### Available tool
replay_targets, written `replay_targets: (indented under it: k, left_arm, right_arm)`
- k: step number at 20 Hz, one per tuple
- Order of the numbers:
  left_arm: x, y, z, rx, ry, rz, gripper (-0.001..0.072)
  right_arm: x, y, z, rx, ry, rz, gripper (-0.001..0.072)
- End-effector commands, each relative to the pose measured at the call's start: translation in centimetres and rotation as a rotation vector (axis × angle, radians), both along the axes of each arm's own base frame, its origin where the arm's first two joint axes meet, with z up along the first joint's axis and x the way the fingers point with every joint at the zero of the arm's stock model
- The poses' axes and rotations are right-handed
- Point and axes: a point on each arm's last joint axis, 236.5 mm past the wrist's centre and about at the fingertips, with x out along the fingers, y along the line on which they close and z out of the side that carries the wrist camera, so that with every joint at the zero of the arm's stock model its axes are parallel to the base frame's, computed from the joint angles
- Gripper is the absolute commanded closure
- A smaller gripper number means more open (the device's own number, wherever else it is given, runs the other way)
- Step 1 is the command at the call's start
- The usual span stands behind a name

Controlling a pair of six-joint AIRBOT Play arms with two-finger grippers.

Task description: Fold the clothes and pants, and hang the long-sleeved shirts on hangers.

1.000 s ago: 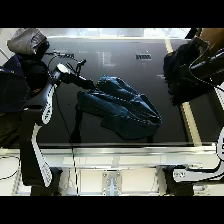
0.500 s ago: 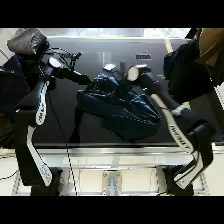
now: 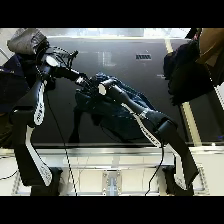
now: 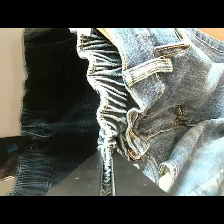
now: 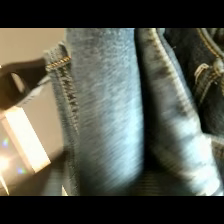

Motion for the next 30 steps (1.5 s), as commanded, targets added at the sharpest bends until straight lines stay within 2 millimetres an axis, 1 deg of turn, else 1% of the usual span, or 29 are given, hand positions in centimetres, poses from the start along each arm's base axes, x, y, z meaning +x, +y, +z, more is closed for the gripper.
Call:
replay_targets:
  k: [1,2,3,4,5,6,7,9,10,11,12,13,14,15,16,17,19,20,21,22,23,24,25,26,27,28,30]
  left_arm:
    - [0.1,0.2,0.1,0.000,-0.003,0.004,0.0682]
    - [0.3,0.6,0.4,0.001,-0.009,0.012,0.0683]
    - [0.6,1.3,1.1,0.001,-0.024,0.026,0.0683]
    - [1.0,2.3,2.2,0.000,-0.045,0.051,0.0683]
    - [1.4,3.6,3.4,-0.003,-0.062,0.086,0.0683]
    - [1.8,5.4,4.9,-0.007,-0.075,0.130,0.0683]
    - [2.0,7.3,6.3,-0.011,-0.083,0.173,0.0683]
    - [1.6,11.7,9.7,-0.009,-0.118,0.243,0.0684]
    - [1.2,13.7,11.4,-0.005,-0.139,0.269,0.0684]
    - [0.6,15.5,13.1,-0.001,-0.158,0.300,0.0684]
    - [-0.2,17.2,14.8,-0.004,-0.159,0.336,0.0684]
    - [-1.7,18.3,16.0,-0.008,-0.133,0.351,0.0684]
    - [-3.5,18.8,16.7,-0.002,-0.102,0.335,0.0684]
    - [-5.4,19.5,16.9,0.034,-0.069,0.313,0.0684]
    - [-6.6,21.0,16.6,0.112,-0.047,0.325,0.0684]
    - [-7.5,23.4,16.1,0.227,-0.022,0.380,0.0685]
    - [-9.2,28.2,15.9,0.432,0.020,0.512,0.0684]
    - [-9.8,29.7,16.1,0.489,0.032,0.560,0.0684]
    - [-10.3,30.8,16.3,0.536,0.035,0.590,0.0685]
    - [-10.6,31.6,16.5,0.562,0.043,0.622,0.0684]
    - [-11.0,32.0,16.4,0.577,0.059,0.642,0.0684]
    - [-11.5,32.0,16.2,0.583,0.082,0.641,0.0684]
    - [-11.8,31.9,15.9,0.580,0.106,0.641,0.0684]
    - [-12.0,31.7,15.4,0.577,0.123,0.639,0.0684]
    - [-12.2,31.4,14.7,0.576,0.141,0.629,0.0684]
    - [-12.4,31.1,13.7,0.576,0.169,0.615,0.0684]
    - [-13.5,30.4,11.0,0.572,0.248,0.582,0.0684]
  right_arm:
    - [0.0,-0.8,-1.3,-0.064,0.007,-0.002,0.0676]
    - [0.3,-1.8,-0.6,-0.083,0.011,-0.025,0.0677]
    - [0.8,-2.9,0.8,-0.090,0.011,-0.060,0.0678]
    - [1.1,-4.1,3.1,-0.093,-0.001,-0.075,0.0678]
    - [1.5,-5.5,5.9,-0.093,-0.026,-0.089,0.0679]
    - [2.0,-7.4,9.2,-0.095,-0.061,-0.118,0.0678]
    - [2.4,-9.7,12.5,-0.107,-0.100,-0.151,0.0678]
    - [2.6,-15.7,19.3,-0.142,-0.181,-0.248,0.0678]
    - [2.3,-18.9,22.6,-0.151,-0.216,-0.299,0.0678]
    - [1.9,-21.7,25.3,-0.145,-0.244,-0.347,0.0678]
    - [1.4,-24.5,27.9,-0.129,-0.268,-0.405,0.0678]
    - [0.9,-27.2,29.7,-0.111,-0.272,-0.477,0.0678]
    - [0.2,-30.0,30.9,-0.112,-0.256,-0.549,0.0678]
    - [-0.9,-32.8,31.3,-0.130,-0.221,-0.616,0.0678]
    - [-1.8,-35.1,31.4,-0.154,-0.190,-0.665,0.0678]
    - [-2.4,-37.5,31.5,-0.180,-0.174,-0.720,0.0678]
    - [-2.0,-42.2,32.2,-0.204,-0.197,-0.838,0.0678]
    - [-1.4,-44.2,32.6,-0.198,-0.218,-0.892,0.0678]
    - [-0.8,-46.4,32.8,-0.195,-0.238,-0.944,0.0679]
    - [-0.2,-48.4,33.0,-0.191,-0.257,-0.995,0.0678]
    - [0.0,-50.3,32.9,-0.191,-0.257,-1.039,0.0678]
    - [-0.5,-51.7,31.6,-0.194,-0.205,-1.070,0.0678]
    - [-1.5,-52.1,29.3,-0.198,-0.097,-1.078,0.0678]
    - [-2.7,-51.6,26.7,-0.200,0.022,-1.064,0.0678]
    - [-3.7,-50.7,24.0,-0.200,0.130,-1.036,0.0678]
    - [-4.1,-49.6,21.5,-0.196,0.204,-1.006,0.0678]
    - [-5.1,-47.8,16.1,-0.212,0.328,-0.961,0.0678]
